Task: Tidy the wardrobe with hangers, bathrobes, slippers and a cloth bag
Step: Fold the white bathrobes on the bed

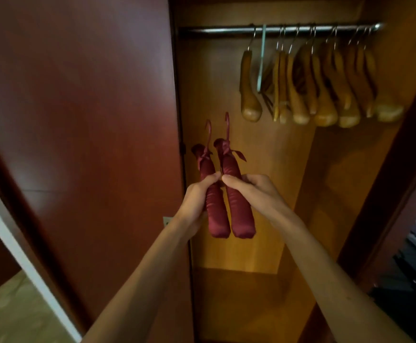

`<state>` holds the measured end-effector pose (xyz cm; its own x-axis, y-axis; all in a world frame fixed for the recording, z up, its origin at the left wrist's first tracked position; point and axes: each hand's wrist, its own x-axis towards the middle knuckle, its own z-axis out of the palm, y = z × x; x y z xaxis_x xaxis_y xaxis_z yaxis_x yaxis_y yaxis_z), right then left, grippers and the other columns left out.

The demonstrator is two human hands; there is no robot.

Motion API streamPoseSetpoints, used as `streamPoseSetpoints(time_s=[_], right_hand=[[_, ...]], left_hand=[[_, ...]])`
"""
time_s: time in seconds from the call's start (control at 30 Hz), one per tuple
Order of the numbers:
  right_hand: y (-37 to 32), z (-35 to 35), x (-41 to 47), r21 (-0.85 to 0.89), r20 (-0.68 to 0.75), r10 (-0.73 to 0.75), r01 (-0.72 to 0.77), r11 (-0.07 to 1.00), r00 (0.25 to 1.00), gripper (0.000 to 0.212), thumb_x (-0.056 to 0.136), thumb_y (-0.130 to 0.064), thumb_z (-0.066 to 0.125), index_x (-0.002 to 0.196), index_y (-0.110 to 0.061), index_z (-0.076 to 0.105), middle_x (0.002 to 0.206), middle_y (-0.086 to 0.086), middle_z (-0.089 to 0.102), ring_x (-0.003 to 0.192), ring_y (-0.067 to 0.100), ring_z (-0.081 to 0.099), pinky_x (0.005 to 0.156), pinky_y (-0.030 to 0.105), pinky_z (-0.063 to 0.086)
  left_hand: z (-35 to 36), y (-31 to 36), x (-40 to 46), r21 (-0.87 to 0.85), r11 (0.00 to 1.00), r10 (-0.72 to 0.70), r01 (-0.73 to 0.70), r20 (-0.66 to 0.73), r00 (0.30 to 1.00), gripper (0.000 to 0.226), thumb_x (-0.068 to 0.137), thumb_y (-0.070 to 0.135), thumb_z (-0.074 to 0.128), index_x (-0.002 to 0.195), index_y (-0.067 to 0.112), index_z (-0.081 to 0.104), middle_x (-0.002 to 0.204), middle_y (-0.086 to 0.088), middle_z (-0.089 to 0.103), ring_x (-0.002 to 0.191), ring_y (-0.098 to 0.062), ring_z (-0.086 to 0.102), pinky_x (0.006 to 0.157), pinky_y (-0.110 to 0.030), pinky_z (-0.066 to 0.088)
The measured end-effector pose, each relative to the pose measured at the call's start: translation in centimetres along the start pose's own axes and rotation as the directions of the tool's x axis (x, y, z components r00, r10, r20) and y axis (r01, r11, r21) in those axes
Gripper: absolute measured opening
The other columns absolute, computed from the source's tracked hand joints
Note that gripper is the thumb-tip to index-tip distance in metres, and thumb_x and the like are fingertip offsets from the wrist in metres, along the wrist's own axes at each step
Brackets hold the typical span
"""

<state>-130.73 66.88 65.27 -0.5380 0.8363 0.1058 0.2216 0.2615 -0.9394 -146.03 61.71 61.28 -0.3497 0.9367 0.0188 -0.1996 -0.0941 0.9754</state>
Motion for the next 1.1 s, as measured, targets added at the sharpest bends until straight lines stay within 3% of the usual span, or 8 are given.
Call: streamPoseSetpoints(time_s=[0.13, 0.37, 0.43, 0.53, 0.7, 0.87, 1.0, 1.1], right_hand=[[-4.5, -0.4, 5.6, -0.002, -0.02, -0.056, 0.056, 0.998, 0.998, 0.046, 0.078, -0.061, 0.073, 0.091, -0.017, 0.076, 0.084, -0.006, 0.077, 0.079, 0.008, 0.074, 0.075, 0.028, 0.058], [-11.7, -2.9, 13.5, 0.0, -0.118, -0.139, 0.14, 0.99, 0.983, 0.04, 0.081, -0.055, 0.073, 0.093, -0.017, 0.072, 0.086, -0.004, 0.076, 0.079, 0.011, 0.073, 0.059, 0.022, 0.056], [-13.3, -3.7, 15.9, 0.062, -0.159, -0.134, 0.146, 0.987, 0.978, 0.039, 0.079, -0.053, 0.075, 0.093, -0.016, 0.07, 0.085, -0.001, 0.076, 0.081, 0.017, 0.074, 0.07, 0.032, 0.062], [-15.3, -4.9, 18.8, 0.052, -0.207, -0.146, 0.159, 0.986, 0.968, 0.04, 0.084, -0.053, 0.07, 0.103, -0.018, 0.067, 0.094, 0.0, 0.075, 0.082, 0.015, 0.072, 0.065, 0.026, 0.057], [-17.8, -6.3, 22.5, 0.057, -0.232, -0.176, 0.193, 0.979, 0.957, 0.03, 0.092, -0.044, 0.064, 0.109, -0.019, 0.059, 0.093, -0.003, 0.066, 0.08, 0.012, 0.064, 0.056, 0.023, 0.048], [-19.8, -7.9, 26.0, 0.046, -0.229, -0.147, 0.162, 0.986, 0.962, 0.032, 0.098, -0.043, 0.056, 0.117, -0.017, 0.055, 0.097, 0.002, 0.062, 0.081, 0.016, 0.061, 0.055, 0.025, 0.048], [-20.1, -8.8, 28.3, 0.024, -0.237, -0.101, 0.11, 0.994, 0.966, 0.027, 0.1, -0.041, 0.054, 0.113, -0.017, 0.052, 0.095, 0.004, 0.06, 0.08, 0.018, 0.061, 0.058, 0.026, 0.051], [-19.5, -8.9, 30.0, 0.009, -0.261, -0.064, 0.069, 0.998, 0.963, 0.029, 0.101, -0.041, 0.051, 0.116, -0.017, 0.053, 0.096, 0.006, 0.062, 0.082, 0.021, 0.063, 0.056, 0.026, 0.051]], left_hand=[[-0.1, 5.7, 4.5, -0.014, 0.997, 0.078, -0.078, 0.032, 0.996, 0.041, 0.092, 0.044, 0.063, 0.118, 0.015, 0.074, 0.118, -0.015, 0.073, 0.111, -0.031, 0.069, 0.106, -0.05, 0.05], [1.4, 14.8, 10.7, -0.062, 0.985, 0.165, -0.16, 0.099, 0.981, 0.031, 0.101, 0.033, 0.051, 0.108, 0.009, 0.07, 0.091, -0.009, 0.077, 0.08, -0.02, 0.076, 0.067, -0.03, 0.059], [2.1, 17.1, 12.5, -0.04, 0.984, 0.178, -0.175, 0.098, 0.979, 0.031, 0.1, 0.032, 0.051, 0.107, 0.009, 0.07, 0.092, -0.008, 0.077, 0.082, -0.021, 0.075, 0.072, -0.033, 0.059], [3.1, 20.0, 15.1, 0.013, 0.986, 0.166, -0.168, 0.117, 0.979, 0.028, 0.098, 0.029, 0.051, 0.105, 0.007, 0.067, 0.092, -0.01, 0.072, 0.086, -0.024, 0.07, 0.084, -0.038, 0.057], [5.0, 23.6, 17.9, 0.05, 0.991, 0.119, -0.124, 0.097, 0.988, 0.02, 0.098, 0.025, 0.052, 0.099, 0.008, 0.062, 0.091, -0.012, 0.067, 0.082, -0.024, 0.067, 0.075, -0.035, 0.058], [6.5, 25.9, 20.9, 0.026, 0.998, 0.06, -0.062, 0.05, 0.997, 0.021, 0.099, 0.028, 0.054, 0.091, 0.009, 0.058, 0.069, -0.009, 0.07, 0.07, -0.021, 0.065, 0.046, -0.023, 0.055], [6.5, 26.4, 24.4, 0.035, 0.998, 0.05, -0.053, 0.062, 0.997, 0.025, 0.099, 0.035, 0.056, 0.1, 0.011, 0.06, 0.089, -0.014, 0.072, 0.079, -0.025, 0.072, 0.061, -0.028, 0.062], [6.4, 25.9, 26.4, -0.006, 1.0, 0.009, -0.008, 0.044, 0.999, 0.026, 0.1, 0.035, 0.056, 0.099, 0.009, 0.058, 0.068, -0.013, 0.074, 0.058, -0.023, 0.073, 0.051, -0.028, 0.059]])
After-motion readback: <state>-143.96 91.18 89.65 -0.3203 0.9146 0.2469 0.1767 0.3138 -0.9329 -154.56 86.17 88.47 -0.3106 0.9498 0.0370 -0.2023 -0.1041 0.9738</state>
